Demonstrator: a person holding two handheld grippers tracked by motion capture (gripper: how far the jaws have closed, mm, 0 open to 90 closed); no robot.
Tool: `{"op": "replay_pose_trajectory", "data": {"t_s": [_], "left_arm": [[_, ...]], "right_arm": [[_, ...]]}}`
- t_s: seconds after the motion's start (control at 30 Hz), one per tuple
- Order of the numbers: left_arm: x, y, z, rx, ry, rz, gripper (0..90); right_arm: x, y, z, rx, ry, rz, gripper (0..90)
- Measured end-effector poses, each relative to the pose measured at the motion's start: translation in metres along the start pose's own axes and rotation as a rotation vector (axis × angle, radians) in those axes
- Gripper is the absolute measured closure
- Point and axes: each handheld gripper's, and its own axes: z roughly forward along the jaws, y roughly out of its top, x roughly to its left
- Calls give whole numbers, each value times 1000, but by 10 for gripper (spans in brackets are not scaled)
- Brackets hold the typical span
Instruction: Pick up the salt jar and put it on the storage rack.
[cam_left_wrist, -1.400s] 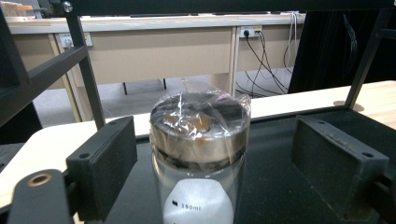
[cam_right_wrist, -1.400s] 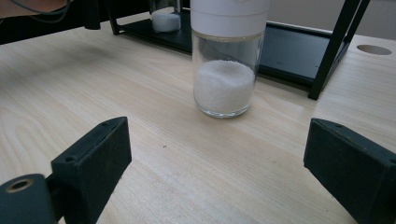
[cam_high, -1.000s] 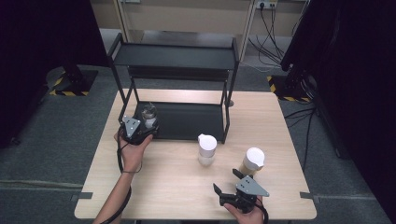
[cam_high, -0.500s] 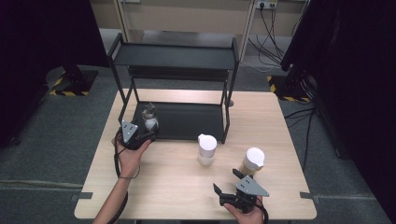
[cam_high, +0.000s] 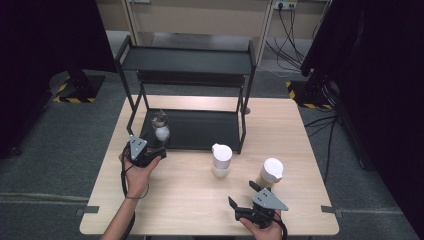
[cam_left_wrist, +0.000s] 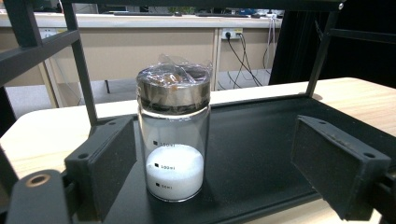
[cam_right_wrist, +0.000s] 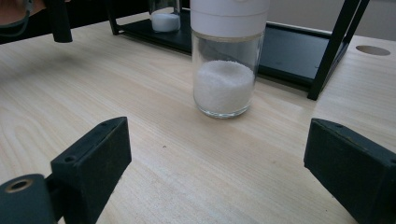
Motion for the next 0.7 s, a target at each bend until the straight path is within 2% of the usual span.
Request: {"op": "replay_pose_trajectory", "data": {"t_s": [0.47, 0.6, 0.7], "left_arm": [[-5, -7, -14, 8, -28, -10, 134], [-8, -11, -20, 20, -37, -36, 133], [-10, -14, -23, 20, -41, -30, 132]], "right_arm": [[0, 0, 0, 0, 1, 1, 78], [0, 0, 0, -2, 0, 2, 78], [0, 0, 0, -1, 1, 3, 78]]}}
